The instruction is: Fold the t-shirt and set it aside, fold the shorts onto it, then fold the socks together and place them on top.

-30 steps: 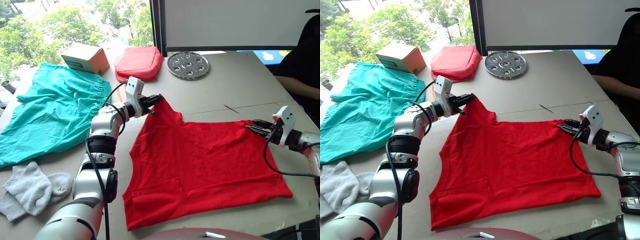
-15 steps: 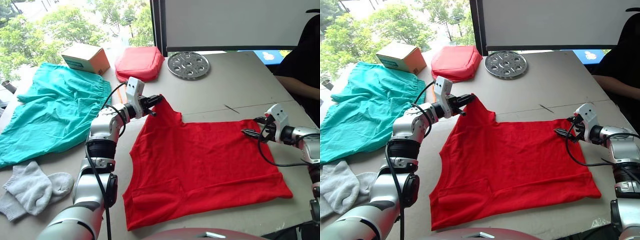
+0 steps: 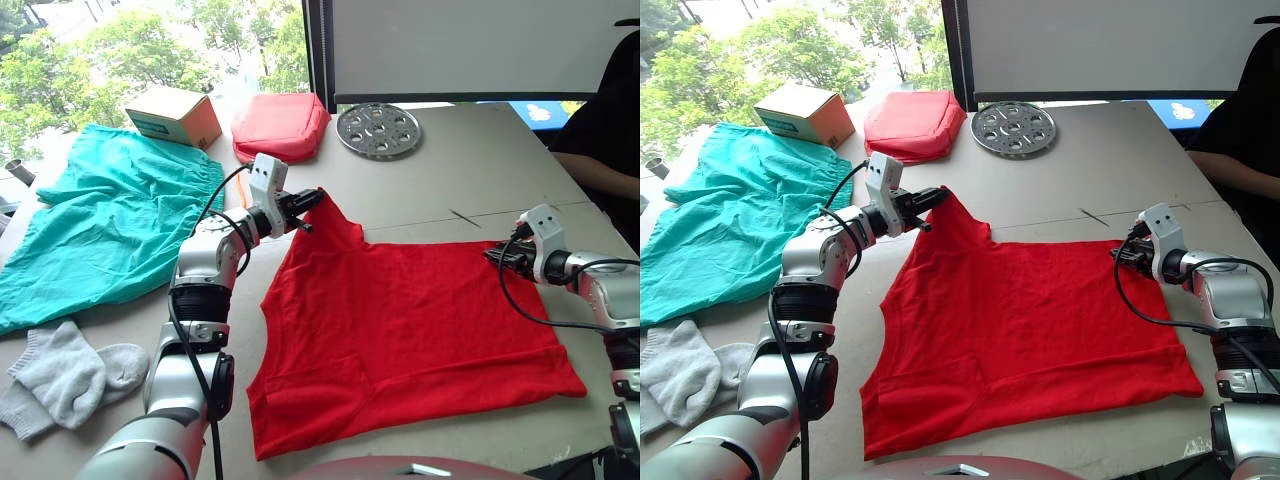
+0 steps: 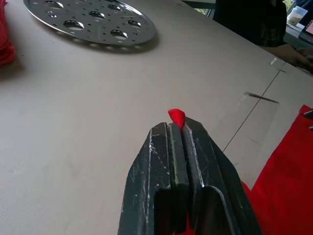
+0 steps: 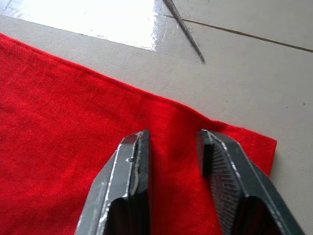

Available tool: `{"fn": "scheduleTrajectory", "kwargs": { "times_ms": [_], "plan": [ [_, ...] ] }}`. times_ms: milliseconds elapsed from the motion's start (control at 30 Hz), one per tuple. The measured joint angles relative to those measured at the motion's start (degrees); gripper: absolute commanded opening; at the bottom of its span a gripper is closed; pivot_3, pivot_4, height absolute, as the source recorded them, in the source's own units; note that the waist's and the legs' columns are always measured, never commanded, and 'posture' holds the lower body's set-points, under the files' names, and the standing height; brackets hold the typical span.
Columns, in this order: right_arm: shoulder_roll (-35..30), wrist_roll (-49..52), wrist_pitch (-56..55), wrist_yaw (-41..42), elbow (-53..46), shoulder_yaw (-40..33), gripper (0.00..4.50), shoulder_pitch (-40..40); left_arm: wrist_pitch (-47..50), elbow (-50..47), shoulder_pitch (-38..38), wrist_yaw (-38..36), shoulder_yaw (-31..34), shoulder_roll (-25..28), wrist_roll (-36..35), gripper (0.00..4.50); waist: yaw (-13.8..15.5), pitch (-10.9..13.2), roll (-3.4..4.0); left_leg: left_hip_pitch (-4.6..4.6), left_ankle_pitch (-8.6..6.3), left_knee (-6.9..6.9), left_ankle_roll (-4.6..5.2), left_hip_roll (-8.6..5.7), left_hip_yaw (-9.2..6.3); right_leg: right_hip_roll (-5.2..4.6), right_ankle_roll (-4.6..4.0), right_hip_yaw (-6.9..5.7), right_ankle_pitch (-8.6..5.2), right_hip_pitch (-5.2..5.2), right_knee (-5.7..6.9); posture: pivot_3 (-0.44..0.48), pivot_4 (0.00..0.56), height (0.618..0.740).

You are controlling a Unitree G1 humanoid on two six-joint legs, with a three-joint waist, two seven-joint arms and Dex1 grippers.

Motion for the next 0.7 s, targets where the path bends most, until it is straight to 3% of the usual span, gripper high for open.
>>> {"fn": "scheduleTrajectory", "kwargs": {
  "times_ms": [300,433,633,700],
  "plan": [
    [-1.27,-0.35,-2.12,0.04,0.3,-0.06,0.11,0.75,0.05,-0.4,0.03,0.16,0.01,-0.06,-1.06,0.0,-0.11,0.0,0.0,0.01,0.01,-0.01,-0.01,-0.01,0.0,0.06,0.0,-0.01,0.0,0.0,0.0,0.0,0.15,0.74],
    [-2.37,0.62,-3.12,1.11,0.17,-0.62,1.3,1.27,0.27,-0.92,0.8,0.43,0.01,-0.04,-1.22,0.0,-0.09,0.0,0.0,0.0,0.0,-0.02,0.0,-0.01,0.0,0.06,0.01,-0.01,0.0,0.0,0.0,0.0,0.15,0.74],
    [-2.89,-0.64,-4.38,-2.94,1.99,-2.35,4.35,0.97,0.84,-2.73,2.22,1.39,0.0,-0.16,-1.75,0.0,-0.09,0.0,-0.01,0.02,0.0,-0.02,0.0,0.0,0.02,0.06,0.01,0.0,0.0,0.0,0.0,0.0,0.15,0.74],
    [-2.55,-1.91,-4.65,-5.3,4.12,-2.32,4.44,0.4,0.95,-2.83,2.32,1.55,0.01,-0.16,-1.98,0.0,-0.09,0.0,-0.01,0.01,0.01,-0.02,-0.01,0.0,0.02,0.06,0.0,0.0,-0.01,0.0,0.0,0.0,0.15,0.74]
  ]
}}
